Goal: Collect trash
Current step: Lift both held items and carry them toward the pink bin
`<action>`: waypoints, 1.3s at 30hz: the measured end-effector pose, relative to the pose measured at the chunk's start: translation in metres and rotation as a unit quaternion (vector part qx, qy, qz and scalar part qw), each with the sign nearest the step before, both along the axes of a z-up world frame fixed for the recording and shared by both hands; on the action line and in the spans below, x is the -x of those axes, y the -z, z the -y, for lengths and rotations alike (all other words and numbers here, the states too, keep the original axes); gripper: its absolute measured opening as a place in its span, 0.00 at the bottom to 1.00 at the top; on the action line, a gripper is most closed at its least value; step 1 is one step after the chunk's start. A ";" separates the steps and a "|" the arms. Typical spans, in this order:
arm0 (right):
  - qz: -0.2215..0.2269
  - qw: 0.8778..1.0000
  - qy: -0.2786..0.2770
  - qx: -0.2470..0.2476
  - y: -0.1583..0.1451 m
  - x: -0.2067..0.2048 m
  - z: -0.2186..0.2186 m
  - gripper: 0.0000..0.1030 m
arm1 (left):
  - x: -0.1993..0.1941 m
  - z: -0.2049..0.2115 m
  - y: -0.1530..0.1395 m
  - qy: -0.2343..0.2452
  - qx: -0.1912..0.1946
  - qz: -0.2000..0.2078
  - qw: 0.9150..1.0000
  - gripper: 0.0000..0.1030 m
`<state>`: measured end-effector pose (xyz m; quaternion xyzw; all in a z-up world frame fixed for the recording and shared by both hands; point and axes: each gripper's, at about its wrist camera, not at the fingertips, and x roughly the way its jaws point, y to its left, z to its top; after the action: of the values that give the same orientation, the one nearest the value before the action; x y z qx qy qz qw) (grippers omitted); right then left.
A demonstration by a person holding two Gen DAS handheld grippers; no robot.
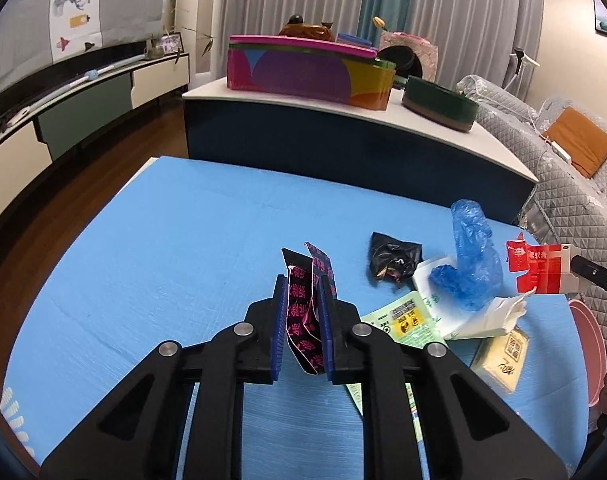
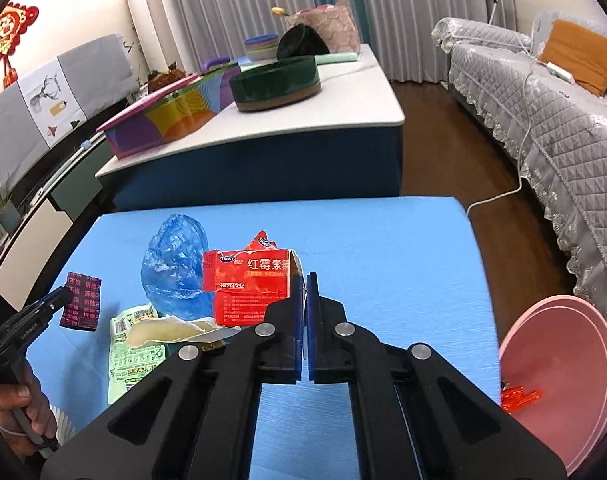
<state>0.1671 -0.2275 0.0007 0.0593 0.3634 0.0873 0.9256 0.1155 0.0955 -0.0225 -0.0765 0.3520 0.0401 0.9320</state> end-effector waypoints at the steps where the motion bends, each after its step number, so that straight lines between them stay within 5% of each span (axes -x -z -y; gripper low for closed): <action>1: 0.004 1.000 0.002 0.001 -0.002 0.002 0.001 0.02 | 0.001 0.001 -0.001 0.001 0.000 0.002 1.000 0.14; 39: 0.077 0.993 0.093 0.004 -0.049 0.078 0.094 0.02 | 0.020 0.100 -0.047 0.097 -0.003 0.055 0.994 0.14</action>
<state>0.0894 -0.3212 0.0493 0.0824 0.2844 0.0043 0.9552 0.0958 -0.0047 0.0242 -0.0412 0.3055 -0.0535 0.9498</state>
